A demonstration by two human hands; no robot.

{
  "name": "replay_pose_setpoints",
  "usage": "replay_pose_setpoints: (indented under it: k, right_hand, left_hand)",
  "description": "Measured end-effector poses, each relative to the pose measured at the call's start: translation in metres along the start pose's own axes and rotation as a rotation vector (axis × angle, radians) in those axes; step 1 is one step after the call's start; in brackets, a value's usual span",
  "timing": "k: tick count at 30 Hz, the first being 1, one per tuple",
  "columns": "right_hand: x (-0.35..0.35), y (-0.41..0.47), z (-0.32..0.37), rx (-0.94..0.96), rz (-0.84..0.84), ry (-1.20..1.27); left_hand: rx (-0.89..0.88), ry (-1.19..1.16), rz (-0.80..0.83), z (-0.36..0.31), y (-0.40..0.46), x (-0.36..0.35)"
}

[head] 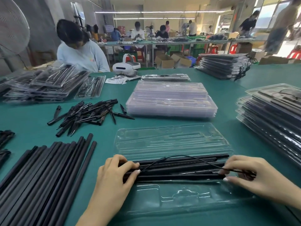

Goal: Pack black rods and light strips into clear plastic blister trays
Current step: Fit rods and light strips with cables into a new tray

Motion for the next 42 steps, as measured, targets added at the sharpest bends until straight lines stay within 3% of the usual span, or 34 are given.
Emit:
replay_pose_setpoints:
  k: [7, 12, 17, 24, 30, 33, 35, 40, 42]
  right_hand:
    - [-0.008, 0.008, 0.008, 0.038, 0.113, -0.12]
    - [-0.013, 0.009, 0.007, 0.037, 0.1, -0.227]
    - [-0.011, 0.012, 0.013, 0.017, 0.121, -0.138]
    - [0.014, 0.007, 0.018, 0.043, -0.168, 0.129]
    - [0.004, 0.004, -0.01, -0.048, 0.132, 0.019]
    - [0.0, 0.004, -0.012, -0.108, 0.136, -0.08]
    - [-0.002, 0.004, -0.012, -0.076, 0.11, -0.075]
    - [0.001, 0.001, -0.009, -0.039, 0.05, -0.042]
    - [0.004, 0.002, -0.008, -0.035, 0.015, -0.032]
  left_hand:
    - [0.024, 0.15, 0.092, -0.004, 0.002, 0.007]
    - [-0.118, 0.213, 0.059, -0.013, 0.001, 0.007]
    - [-0.135, 0.148, 0.078, -0.013, 0.004, 0.006]
    - [-0.158, -0.018, 0.18, -0.004, 0.009, 0.003]
    - [-0.109, 0.018, 0.224, -0.002, 0.007, 0.005]
    - [-0.064, 0.07, 0.199, -0.006, 0.0, 0.002]
    - [-0.117, 0.197, 0.251, -0.016, -0.006, -0.004]
    - [-0.248, 0.424, 0.611, -0.036, -0.019, -0.017]
    - [-0.296, 0.473, 0.64, -0.032, -0.02, -0.017]
Point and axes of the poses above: each hand's wrist, its own y-axis towards the middle knuckle, its own x-axis out of the back of the hand, z = x × y, the point moved 4 cm from there along y, towards the middle knuckle, and after that the axes turned 5 degrees about -x, right-handed, at the moved point
